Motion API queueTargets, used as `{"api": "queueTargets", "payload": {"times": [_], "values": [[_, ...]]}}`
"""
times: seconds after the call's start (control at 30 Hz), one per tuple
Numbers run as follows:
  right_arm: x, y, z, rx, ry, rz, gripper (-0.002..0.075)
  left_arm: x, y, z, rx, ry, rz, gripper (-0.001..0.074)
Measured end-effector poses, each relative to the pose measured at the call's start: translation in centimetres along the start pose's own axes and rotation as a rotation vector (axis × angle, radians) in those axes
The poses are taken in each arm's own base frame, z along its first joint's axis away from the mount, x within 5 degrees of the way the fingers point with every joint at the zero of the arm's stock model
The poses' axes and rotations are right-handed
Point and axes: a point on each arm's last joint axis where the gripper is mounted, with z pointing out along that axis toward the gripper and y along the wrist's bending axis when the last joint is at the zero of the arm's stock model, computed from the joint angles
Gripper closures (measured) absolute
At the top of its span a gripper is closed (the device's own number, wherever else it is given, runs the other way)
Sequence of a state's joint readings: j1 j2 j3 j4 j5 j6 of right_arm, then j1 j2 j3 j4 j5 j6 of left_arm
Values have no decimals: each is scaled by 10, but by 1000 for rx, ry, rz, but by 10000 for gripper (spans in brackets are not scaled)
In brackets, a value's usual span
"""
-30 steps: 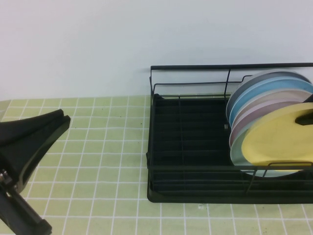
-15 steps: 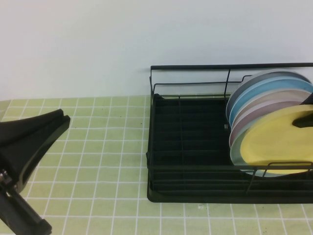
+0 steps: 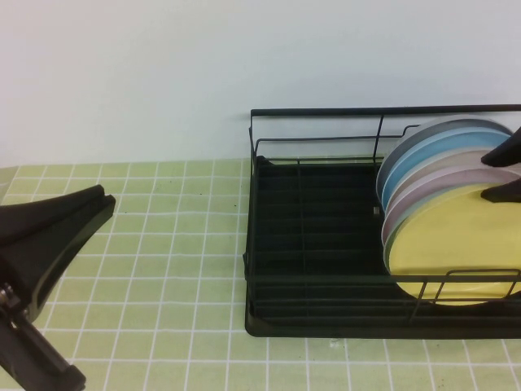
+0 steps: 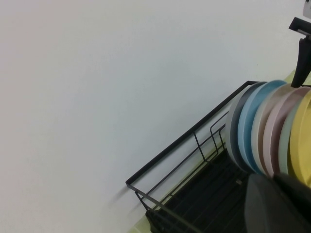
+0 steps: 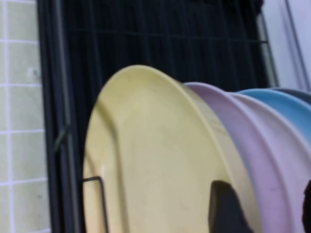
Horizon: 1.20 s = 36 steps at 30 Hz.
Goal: Place plate on rack
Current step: Place the plate on the rack
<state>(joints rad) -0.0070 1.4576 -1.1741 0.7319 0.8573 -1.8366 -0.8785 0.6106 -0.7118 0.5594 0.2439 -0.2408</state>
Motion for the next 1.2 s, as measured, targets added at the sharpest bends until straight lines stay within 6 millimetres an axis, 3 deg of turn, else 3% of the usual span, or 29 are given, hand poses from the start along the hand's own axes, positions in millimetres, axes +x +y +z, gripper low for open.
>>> {"api": "queueTargets", "payload": {"times": [0.3,0.57,0.7,0.9,1.2], "values": [[-10,-3,-14,31,-23,-22,295,1,0,0,-3,12,0,735],[7,-2,6,-49,61,-24,295,1,0,0,-3,15,-13,735],[8,-1,8,-68,52,-14,289,1,0,0,-3,15,-13,735],[10,0,9,-80,67,26,221,2,0,0,-3,17,-25,735],[9,8,14,-181,52,64,221,6,1,0,-16,68,-27,735]]}}
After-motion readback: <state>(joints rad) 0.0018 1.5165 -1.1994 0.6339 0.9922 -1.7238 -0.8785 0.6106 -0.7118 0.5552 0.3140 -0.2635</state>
